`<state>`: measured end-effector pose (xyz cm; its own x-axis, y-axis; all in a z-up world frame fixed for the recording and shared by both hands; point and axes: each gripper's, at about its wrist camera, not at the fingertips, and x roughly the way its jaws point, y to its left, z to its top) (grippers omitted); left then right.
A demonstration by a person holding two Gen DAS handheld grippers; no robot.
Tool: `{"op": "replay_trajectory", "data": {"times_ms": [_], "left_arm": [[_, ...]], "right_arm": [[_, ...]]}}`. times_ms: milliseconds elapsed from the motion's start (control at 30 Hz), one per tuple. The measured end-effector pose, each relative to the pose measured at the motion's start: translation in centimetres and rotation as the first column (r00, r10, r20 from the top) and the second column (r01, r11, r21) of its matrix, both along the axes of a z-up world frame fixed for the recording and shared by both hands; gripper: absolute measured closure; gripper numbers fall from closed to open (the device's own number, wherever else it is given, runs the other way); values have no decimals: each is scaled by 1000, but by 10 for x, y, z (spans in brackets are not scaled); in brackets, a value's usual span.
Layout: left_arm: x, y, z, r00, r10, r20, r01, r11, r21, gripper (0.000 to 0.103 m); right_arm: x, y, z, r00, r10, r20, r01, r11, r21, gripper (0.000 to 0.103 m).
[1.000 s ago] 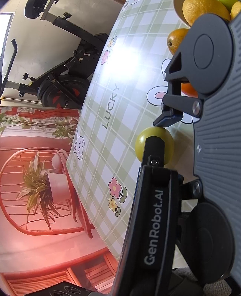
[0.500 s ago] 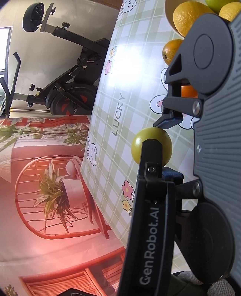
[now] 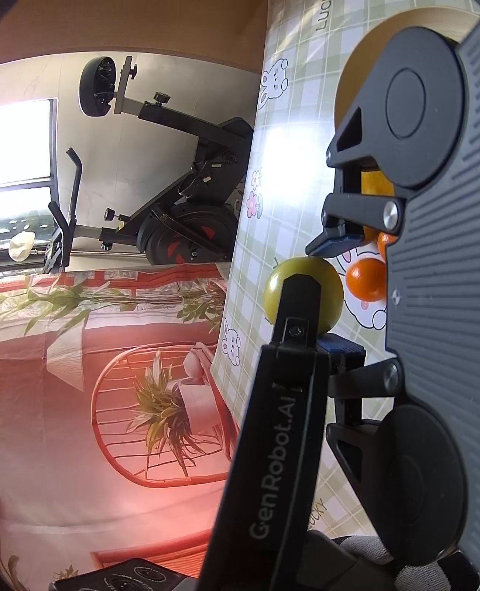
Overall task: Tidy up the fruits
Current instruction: 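Carry the yellow-green fruit over the plate with the left gripper, then lower the fruit onto the plate and open the left gripper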
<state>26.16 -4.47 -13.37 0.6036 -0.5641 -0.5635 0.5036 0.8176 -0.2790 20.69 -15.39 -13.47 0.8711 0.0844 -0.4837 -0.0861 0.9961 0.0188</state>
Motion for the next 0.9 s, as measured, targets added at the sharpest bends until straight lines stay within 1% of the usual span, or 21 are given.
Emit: {"op": "replay_trajectory", "data": {"times_ms": [233,467,667,800,900], "left_arm": [[-2,-56,-4,997,-72,-7,72,997,27,61],[7,-105,-14,995,-99,-23,100,993,67,60],[25,-127,-27,992,-96,-82,103,991,87,60],[34,-134,-33,991,-77,-106,87,992,91,60],[37,-138,-37,991,-69,-116,83,990,116,61]], "right_arm": [[-25,-48,2,997,-80,19,80,997,11,56],[-37,-99,0,990,-137,21,136,990,46,56],[-33,-136,-7,992,-127,-14,128,989,80,55],[-24,-148,-14,994,-100,-48,102,993,55,55],[-18,-155,-19,994,-86,-64,90,994,63,55]]}}
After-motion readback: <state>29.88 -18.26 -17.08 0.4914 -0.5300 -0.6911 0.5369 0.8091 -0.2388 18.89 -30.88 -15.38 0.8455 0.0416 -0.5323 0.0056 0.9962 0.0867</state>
